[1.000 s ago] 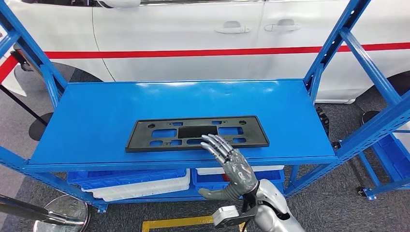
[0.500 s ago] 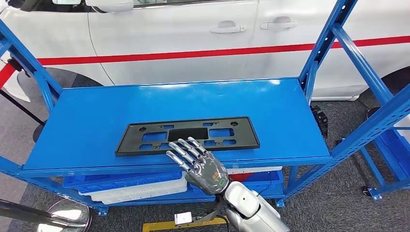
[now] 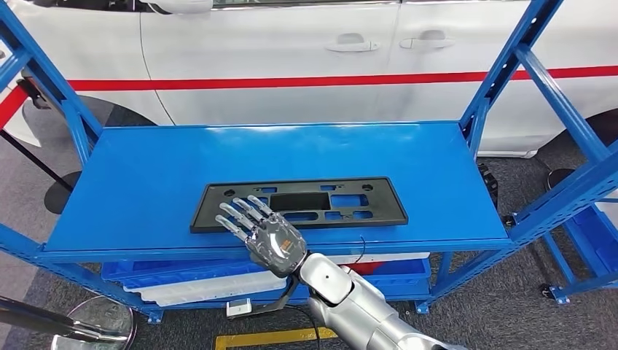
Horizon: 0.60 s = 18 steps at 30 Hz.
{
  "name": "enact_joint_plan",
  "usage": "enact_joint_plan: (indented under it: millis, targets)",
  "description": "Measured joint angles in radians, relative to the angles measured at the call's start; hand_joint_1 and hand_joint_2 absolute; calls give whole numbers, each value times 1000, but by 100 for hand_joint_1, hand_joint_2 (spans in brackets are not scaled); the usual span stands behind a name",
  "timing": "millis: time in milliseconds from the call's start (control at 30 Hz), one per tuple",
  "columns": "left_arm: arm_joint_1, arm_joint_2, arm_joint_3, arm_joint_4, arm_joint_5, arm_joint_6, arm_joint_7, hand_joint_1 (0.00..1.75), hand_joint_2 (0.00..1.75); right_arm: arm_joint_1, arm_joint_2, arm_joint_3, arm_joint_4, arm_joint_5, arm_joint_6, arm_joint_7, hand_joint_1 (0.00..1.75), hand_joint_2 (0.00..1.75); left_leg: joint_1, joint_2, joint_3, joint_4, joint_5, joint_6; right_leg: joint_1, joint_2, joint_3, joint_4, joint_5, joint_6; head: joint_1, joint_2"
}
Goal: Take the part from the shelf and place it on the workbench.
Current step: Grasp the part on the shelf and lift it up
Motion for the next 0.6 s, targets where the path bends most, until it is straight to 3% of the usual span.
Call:
enact_joint_plan:
  millis: [33,67,133,200,300,367,400,500,533,567,600]
  targets:
    - [1,0,-1,0,0,0,0,0,0,-3,3,2,16,0,0,2,0,175,0,-1,0,0,-1,0,0,0,-12,22,3,0,0,0]
    - [1,0,-1,1,0,0,0,0,0,-6,7,4,27,0,0,2,0,175,0,-1,2,1,-2,0,0,0,-6,4,24,-2,0,0]
    - [1,0,-2,1,0,-1,0,0,0,-16,14,7,44,0,0,3,0,175,-1,-3,5,3,-5,-3,1,-1,51,-124,96,-10,0,0]
    - [0,0,-2,1,0,-1,0,0,0,-29,22,10,56,-1,0,4,0,175,-5,-2,5,6,-9,-11,5,-2,103,-240,137,-19,0,0]
    - [0,1,-3,2,0,-1,0,0,0,-38,28,12,71,-1,0,5,0,175,-6,-2,4,6,-12,-27,7,-1,114,-268,138,-27,0,0]
    - [0,3,-3,2,0,-1,0,0,0,-42,33,13,78,-2,-1,7,0,175,-4,-1,-4,28,-30,-37,3,-1,119,-277,141,-38,0,0]
    - [-1,4,-3,2,0,-1,0,0,0,-45,37,13,82,-3,-1,10,0,175,-2,0,-20,65,-52,-42,1,-2,121,-281,143,-43,0,0]
    - [0,6,-7,2,0,-3,0,0,0,-60,46,13,109,-11,-1,31,0,175,5,0,-113,257,-134,-55,1,-4,123,-281,142,-48,0,0]
    - [1,6,-9,2,0,-4,0,0,0,-67,48,13,124,-13,-1,39,0,175,6,0,-132,293,-138,-59,1,-3,123,-281,141,-48,0,0]
    - [2,6,-13,2,0,-5,0,0,0,-76,51,13,138,-15,-1,48,0,175,8,0,-134,290,-123,-61,1,-3,124,-280,141,-47,0,0]
    - [2,7,-17,2,0,-6,0,0,0,-87,55,13,153,-15,-2,56,0,175,11,1,-115,244,-89,-62,0,-2,125,-279,139,-45,0,0]
